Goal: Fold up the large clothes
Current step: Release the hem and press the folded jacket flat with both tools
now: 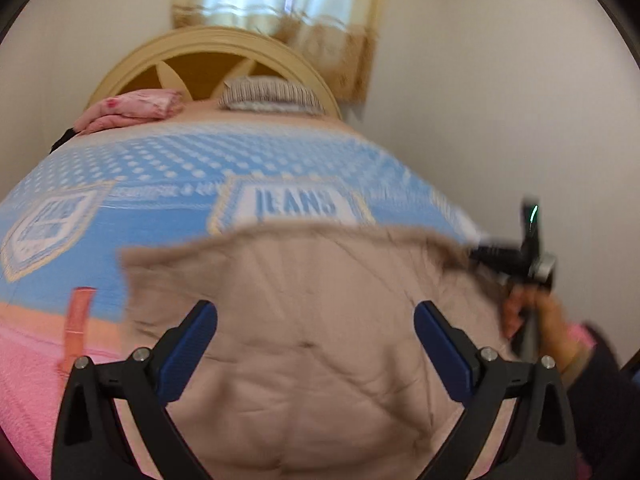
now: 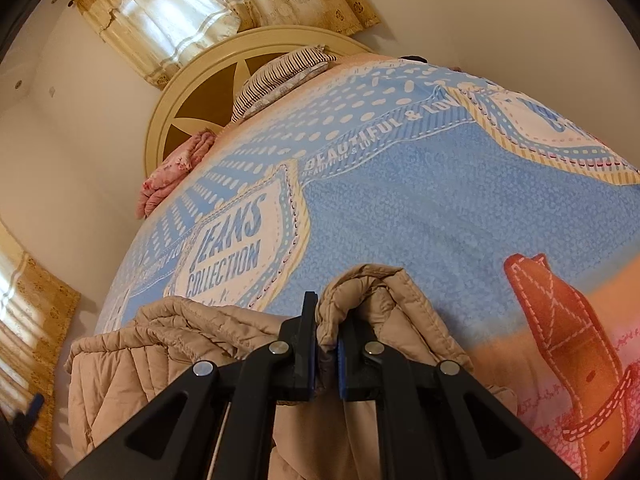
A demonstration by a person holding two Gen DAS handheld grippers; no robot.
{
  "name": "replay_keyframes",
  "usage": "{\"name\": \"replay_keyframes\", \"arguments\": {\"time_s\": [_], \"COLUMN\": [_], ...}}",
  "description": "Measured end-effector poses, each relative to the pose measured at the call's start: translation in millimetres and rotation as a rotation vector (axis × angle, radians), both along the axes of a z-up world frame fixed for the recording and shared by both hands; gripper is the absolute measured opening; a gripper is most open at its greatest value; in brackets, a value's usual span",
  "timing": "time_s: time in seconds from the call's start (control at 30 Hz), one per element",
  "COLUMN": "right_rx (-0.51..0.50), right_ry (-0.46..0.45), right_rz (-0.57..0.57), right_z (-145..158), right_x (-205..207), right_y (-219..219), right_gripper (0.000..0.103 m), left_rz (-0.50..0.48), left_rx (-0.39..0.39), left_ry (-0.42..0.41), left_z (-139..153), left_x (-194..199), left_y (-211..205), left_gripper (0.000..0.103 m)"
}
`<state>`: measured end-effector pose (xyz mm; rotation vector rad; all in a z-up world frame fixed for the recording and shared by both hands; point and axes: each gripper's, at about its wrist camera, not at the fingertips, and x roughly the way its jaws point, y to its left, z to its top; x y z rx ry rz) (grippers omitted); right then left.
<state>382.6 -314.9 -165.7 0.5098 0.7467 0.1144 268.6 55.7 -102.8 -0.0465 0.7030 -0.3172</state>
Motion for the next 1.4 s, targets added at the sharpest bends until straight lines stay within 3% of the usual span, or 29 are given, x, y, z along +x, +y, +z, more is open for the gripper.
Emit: {"name": "replay_keyframes", "arguments": {"time_s": [0.07, 0.17, 0.23, 0.3, 0.37, 0.43, 0.5, 0.53, 0.6, 0.77, 1.0, 1.4], "right_rx": [-0.027, -0.073, -0.139, -0.22, -0.212, -0.233, -0.262, -0.29, -0.333, -0.265, -0.295, -0.256], "right_ry": [-0.008, -0.057, -0.103, -0.152, -0.218, -0.211, -0.161, -0.119, -0.047, 0.007, -0.003, 0.01], "right_rz": [-0.008, -0.019, -0.024, -0.055, -0.002, 0.105, 0.226, 0.268, 0.288, 0.256, 0.244, 0.242], "right_z": [7.1, 26.4, 43.7, 61.8, 74.6, 72.8, 55.7, 43.6, 22.9, -10.9, -22.7, -36.0], "right_x": [-3.8, -18.9, -35.3, -55.8, -79.5, -89.9, -90.5, -86.3, -74.8, -63.8, -65.6, -57.0], "right_y": [2.7, 11.5, 23.6, 42.6, 69.6, 102.6, 140.7, 156.3, 169.3, 154.9, 160.9, 153.7], "right_gripper": [0.009, 0.029, 0.05, 0.058, 0.058, 0.058, 0.055, 0.045, 0.044, 0.043, 0.043, 0.044], "left_rz": [0.068, 0.159, 0.186, 0.205, 0.224, 0.236, 0.24, 0.237, 0.235, 0.221, 0.218, 0.213], "left_rx": [0.099, 0.081, 0.018, 0.019, 0.048, 0.061, 0.061, 0.06, 0.06, 0.048, 0.064, 0.077], "left_ry": [0.013, 0.107, 0.138, 0.135, 0.114, 0.109, 0.116, 0.115, 0.114, 0.12, 0.142, 0.163], "left_z": [-22.5, -55.0, -68.5, -71.8, -72.9, -76.1, -80.2, -81.5, -83.9, -92.2, -100.1, -106.9], "left_x": [14.9, 44.9, 57.2, 58.9, 60.0, 64.1, 59.1, 58.4, 54.9, 53.5, 58.3, 62.3], "left_y": [-13.1, -1.9, 9.5, 9.7, 7.2, 8.2, 6.8, 8.2, 4.2, 5.8, 1.4, -2.0], "left_gripper": [0.101, 0.101, 0.101, 0.103, 0.103, 0.103, 0.103, 0.103, 0.103, 0.103, 0.103, 0.103]}}
